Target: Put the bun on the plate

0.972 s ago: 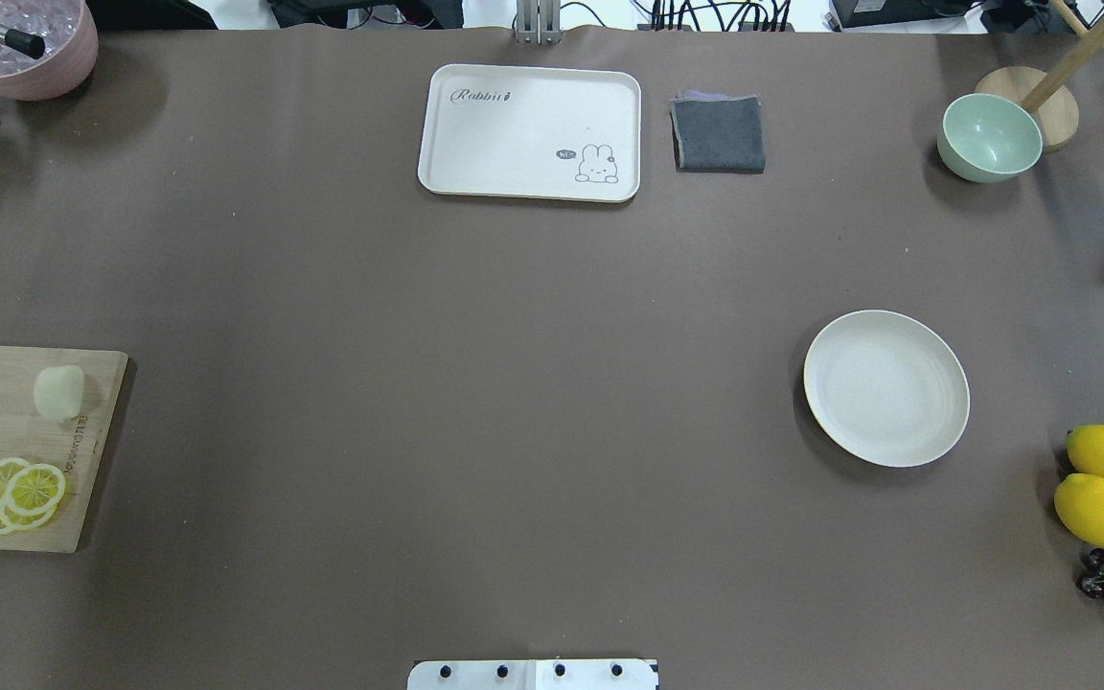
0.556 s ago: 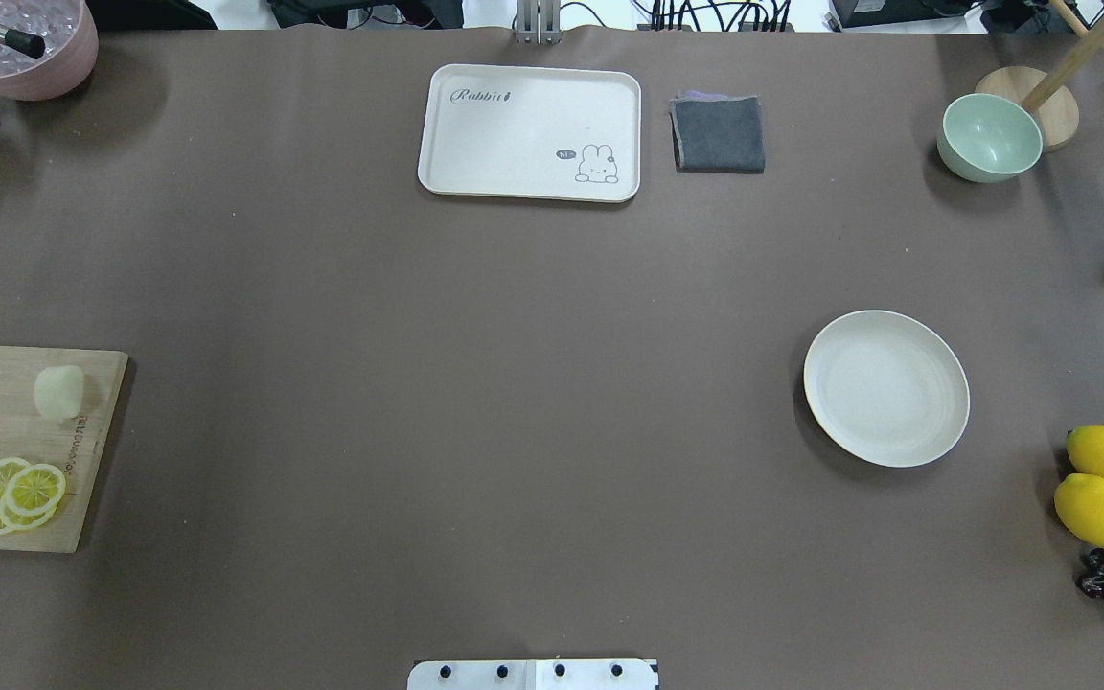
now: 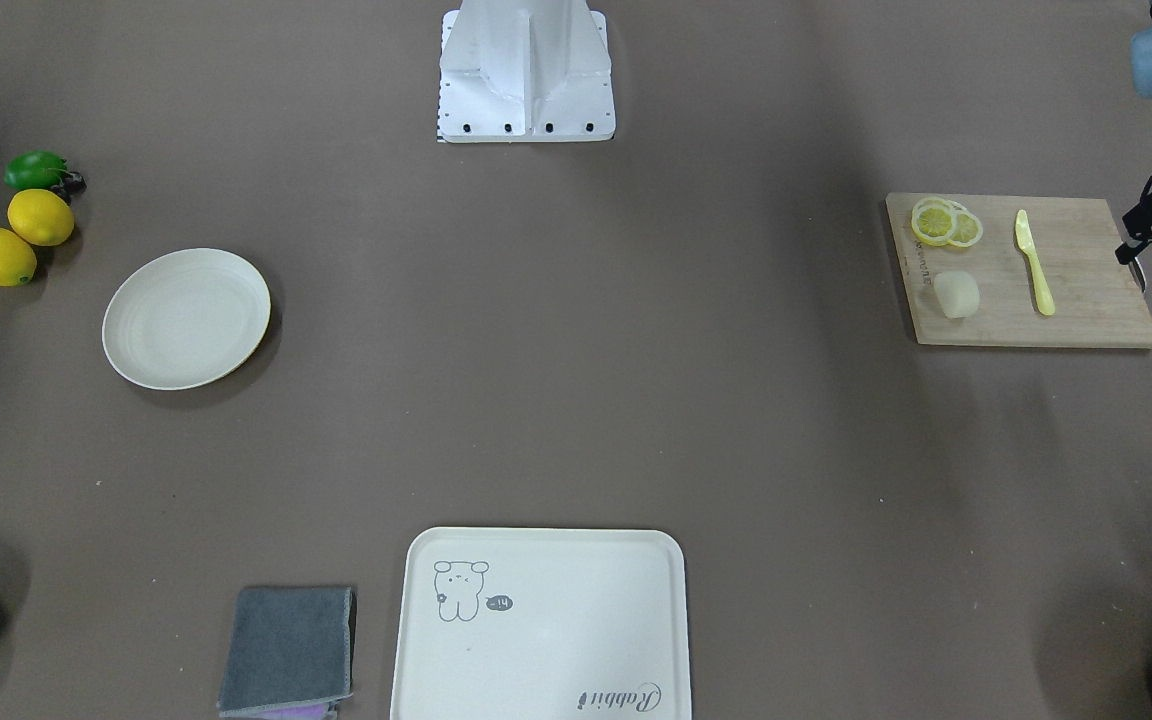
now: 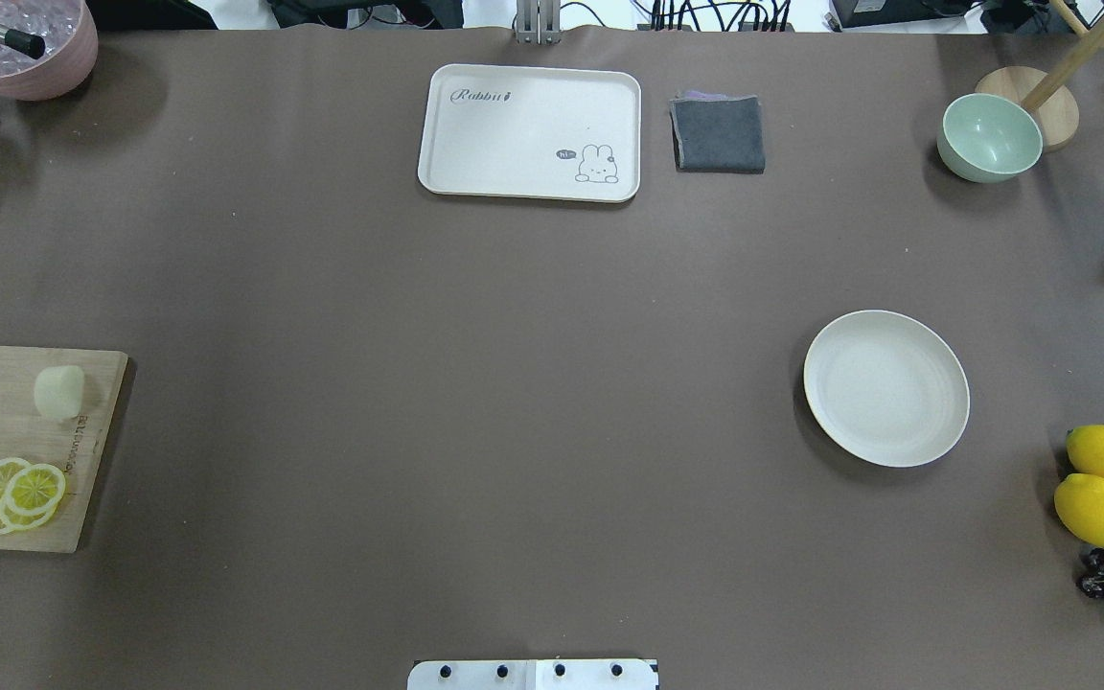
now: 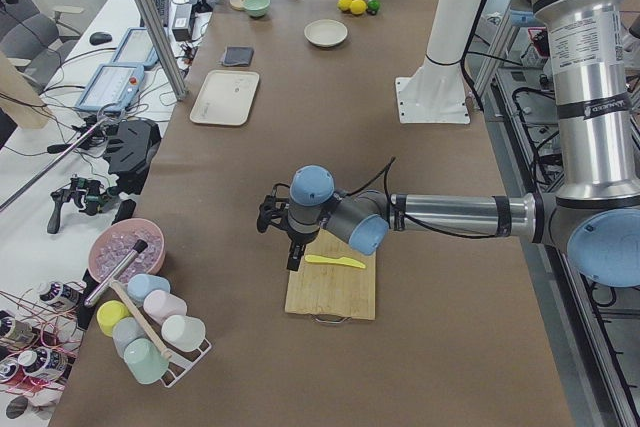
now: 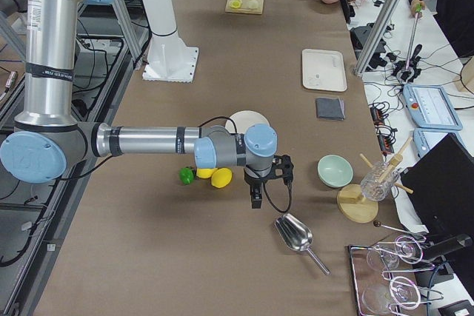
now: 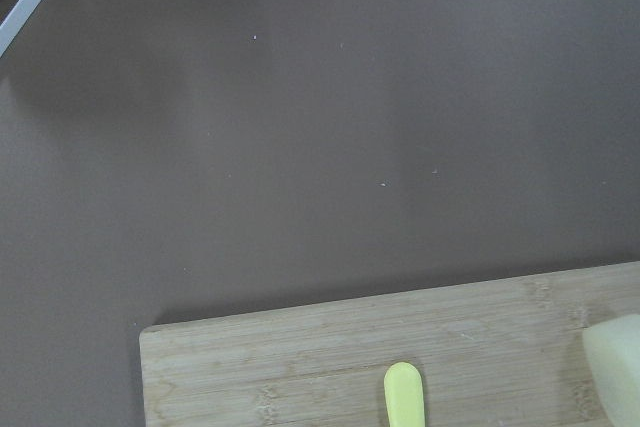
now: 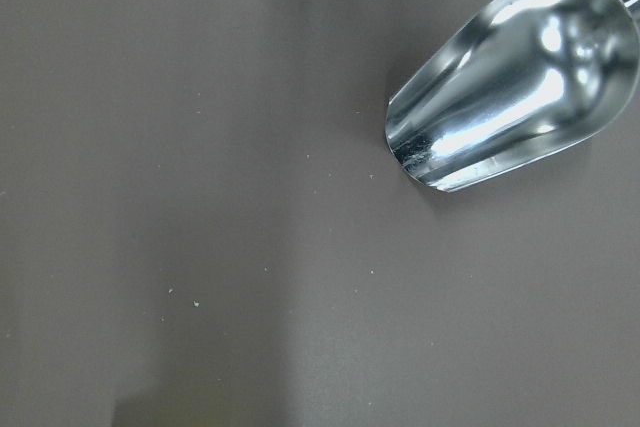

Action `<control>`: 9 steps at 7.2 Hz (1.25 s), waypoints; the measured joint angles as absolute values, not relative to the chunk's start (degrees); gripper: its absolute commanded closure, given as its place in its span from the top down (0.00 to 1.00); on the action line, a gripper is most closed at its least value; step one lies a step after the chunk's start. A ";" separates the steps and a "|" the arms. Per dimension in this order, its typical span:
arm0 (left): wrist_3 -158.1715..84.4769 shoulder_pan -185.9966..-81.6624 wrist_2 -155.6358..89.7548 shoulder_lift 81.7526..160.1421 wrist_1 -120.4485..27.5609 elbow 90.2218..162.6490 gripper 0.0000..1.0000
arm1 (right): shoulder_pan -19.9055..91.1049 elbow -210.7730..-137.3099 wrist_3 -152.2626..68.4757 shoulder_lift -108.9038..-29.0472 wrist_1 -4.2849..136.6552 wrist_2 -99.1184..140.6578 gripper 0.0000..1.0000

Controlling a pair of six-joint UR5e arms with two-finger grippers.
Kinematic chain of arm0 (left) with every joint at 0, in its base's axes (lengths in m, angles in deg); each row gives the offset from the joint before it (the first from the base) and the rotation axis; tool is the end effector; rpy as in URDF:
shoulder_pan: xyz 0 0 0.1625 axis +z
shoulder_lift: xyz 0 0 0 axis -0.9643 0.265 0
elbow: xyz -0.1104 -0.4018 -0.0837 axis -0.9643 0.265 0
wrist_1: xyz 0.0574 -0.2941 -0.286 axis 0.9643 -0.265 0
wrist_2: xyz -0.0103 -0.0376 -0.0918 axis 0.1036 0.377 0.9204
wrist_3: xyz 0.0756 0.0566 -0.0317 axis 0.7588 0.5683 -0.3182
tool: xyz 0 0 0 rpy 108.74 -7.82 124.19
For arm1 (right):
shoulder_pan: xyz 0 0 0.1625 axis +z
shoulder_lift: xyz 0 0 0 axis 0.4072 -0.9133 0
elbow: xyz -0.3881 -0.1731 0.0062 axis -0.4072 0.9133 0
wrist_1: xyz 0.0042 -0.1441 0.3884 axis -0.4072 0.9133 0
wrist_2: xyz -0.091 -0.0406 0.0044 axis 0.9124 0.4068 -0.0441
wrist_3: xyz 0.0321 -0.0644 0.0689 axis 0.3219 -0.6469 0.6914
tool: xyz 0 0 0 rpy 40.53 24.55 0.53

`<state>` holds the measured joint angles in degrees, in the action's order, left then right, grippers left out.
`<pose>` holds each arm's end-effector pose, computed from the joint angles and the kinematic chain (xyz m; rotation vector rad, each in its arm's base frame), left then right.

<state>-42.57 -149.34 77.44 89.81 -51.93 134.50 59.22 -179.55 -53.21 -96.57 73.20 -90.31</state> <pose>0.0490 -0.4324 0.6120 0.2442 0.8295 0.1023 0.0113 -0.4498 0.6353 0.0397 -0.7772 -0.0747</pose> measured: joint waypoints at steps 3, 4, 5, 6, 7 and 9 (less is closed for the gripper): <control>-42.25 -149.24 77.53 89.79 -52.87 134.30 0.98 | 59.20 -179.31 -53.21 -96.56 73.23 -90.15 1.00; -42.33 -149.09 77.60 89.74 -52.86 134.17 0.98 | 59.20 -179.22 -53.21 -96.55 73.23 -90.10 1.00; -42.62 -148.95 77.71 89.61 -52.83 134.04 0.98 | 59.20 -179.03 -53.21 -96.53 73.24 -90.08 1.00; -42.79 -148.87 77.90 89.42 -52.82 134.02 0.98 | 59.20 -178.84 -53.21 -96.51 73.22 -90.07 1.00; -42.86 -148.85 78.10 89.39 -52.81 134.00 0.98 | 59.20 -178.75 -53.21 -96.53 73.22 -90.10 1.00; -42.98 -148.82 78.24 89.31 -53.05 134.17 0.97 | 59.20 -178.74 -53.23 -96.65 73.26 -90.33 1.00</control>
